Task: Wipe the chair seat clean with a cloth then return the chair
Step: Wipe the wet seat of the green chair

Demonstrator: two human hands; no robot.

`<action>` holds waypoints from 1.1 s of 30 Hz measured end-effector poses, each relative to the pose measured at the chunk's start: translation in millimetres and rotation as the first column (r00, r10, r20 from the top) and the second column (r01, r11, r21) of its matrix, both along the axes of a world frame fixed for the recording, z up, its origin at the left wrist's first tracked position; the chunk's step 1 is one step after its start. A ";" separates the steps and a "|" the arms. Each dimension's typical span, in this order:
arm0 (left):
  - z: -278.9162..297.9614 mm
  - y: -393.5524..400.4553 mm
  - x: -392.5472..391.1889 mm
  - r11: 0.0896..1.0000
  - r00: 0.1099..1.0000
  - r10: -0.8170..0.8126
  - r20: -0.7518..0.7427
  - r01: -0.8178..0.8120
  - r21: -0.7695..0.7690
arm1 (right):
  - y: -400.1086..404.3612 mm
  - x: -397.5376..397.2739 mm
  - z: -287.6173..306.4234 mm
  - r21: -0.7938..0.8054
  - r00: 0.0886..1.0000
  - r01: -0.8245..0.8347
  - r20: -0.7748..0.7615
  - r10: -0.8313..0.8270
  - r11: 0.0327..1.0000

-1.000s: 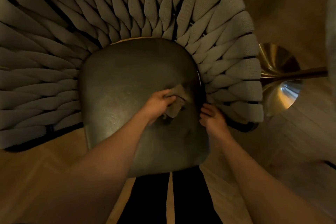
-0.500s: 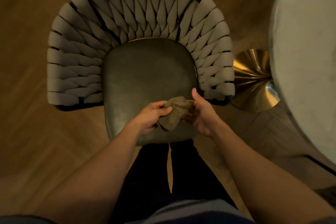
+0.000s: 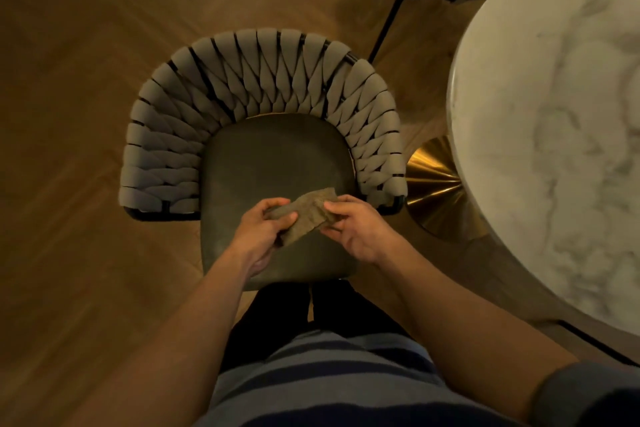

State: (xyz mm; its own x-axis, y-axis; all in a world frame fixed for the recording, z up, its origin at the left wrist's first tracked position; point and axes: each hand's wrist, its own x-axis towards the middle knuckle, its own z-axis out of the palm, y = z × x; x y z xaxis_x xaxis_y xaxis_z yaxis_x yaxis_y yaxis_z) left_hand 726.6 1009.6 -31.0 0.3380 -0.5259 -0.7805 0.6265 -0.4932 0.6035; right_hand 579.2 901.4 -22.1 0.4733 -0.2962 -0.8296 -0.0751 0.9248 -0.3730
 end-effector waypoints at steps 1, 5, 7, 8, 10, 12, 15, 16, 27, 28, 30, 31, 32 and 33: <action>3.0 2.8 -0.7 1.000 1.000 0.008 0.009 -0.008 -0.002 | 2.4 1.0 2.5 0.018 1.000 -0.005 0.004 0.005 1.000; 17.1 18.3 1.6 0.997 0.998 0.060 0.003 -0.060 -0.047 | 13.5 14.5 8.8 0.016 0.984 -0.171 -0.040 0.171 0.985; 22.2 28.3 6.7 0.998 0.995 0.064 0.074 -0.063 -0.016 | 20.6 26.9 12.2 -0.010 0.977 -0.205 -0.068 0.204 0.979; 22.9 33.9 11.1 0.999 0.986 0.044 0.159 -0.047 0.020 | 25.4 34.3 14.0 -0.031 0.975 -0.209 -0.081 0.206 0.977; 20.3 48.8 25.2 0.996 0.926 -0.038 0.376 0.003 0.093 | 38.6 52.8 17.6 -0.094 0.970 -0.231 -0.095 0.222 0.969; 21.8 64.7 42.9 0.990 0.847 -0.097 0.523 0.029 0.137 | 54.4 73.6 21.1 -0.150 0.962 -0.265 -0.115 0.249 0.953; 30.2 93.4 72.6 0.984 0.741 -0.152 0.654 0.054 0.167 | 81.9 109.5 24.6 -0.189 0.951 -0.299 -0.138 0.276 0.935; 31.6 104.8 84.0 0.982 0.709 -0.170 0.684 0.066 0.176 | 92.8 122.5 24.0 -0.193 0.951 -0.298 -0.142 0.274 0.935; 23.8 264.8 234.8 0.987 0.802 0.041 0.596 -0.124 0.099 | 233.0 260.8 16.3 -0.190 0.921 -0.388 -0.102 0.375 0.902; 24.2 274.0 246.2 0.985 0.810 0.052 0.584 -0.139 0.105 | 246.3 273.7 14.7 -0.211 0.923 -0.382 -0.133 0.361 0.900; 27.7 286.5 266.1 0.981 0.829 0.073 0.554 -0.161 0.111 | 271.7 297.9 10.7 -0.257 0.926 -0.368 -0.192 0.326 0.894; 30.1 291.0 275.3 0.981 0.828 0.065 0.556 -0.156 0.118 | 282.4 307.6 9.5 -0.280 0.929 -0.356 -0.210 0.305 0.891; 32.4 294.7 284.1 0.983 0.812 0.037 0.582 -0.135 0.125 | 291.4 315.7 9.6 -0.308 0.935 -0.338 -0.219 0.279 0.889; 34.9 298.1 292.4 0.985 0.781 -0.017 0.624 -0.094 0.143 | 298.4 322.7 9.5 -0.329 0.940 -0.319 -0.227 0.253 0.889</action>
State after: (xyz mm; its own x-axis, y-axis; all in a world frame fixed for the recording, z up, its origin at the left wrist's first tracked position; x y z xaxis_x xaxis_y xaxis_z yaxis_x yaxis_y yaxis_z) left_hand 1018.9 1307.7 3.9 0.7953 -0.3904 -0.4638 0.1629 -0.5993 0.7838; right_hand 901.9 1199.8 -12.5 0.4415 -0.4601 -0.7703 -0.4096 0.6605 -0.6293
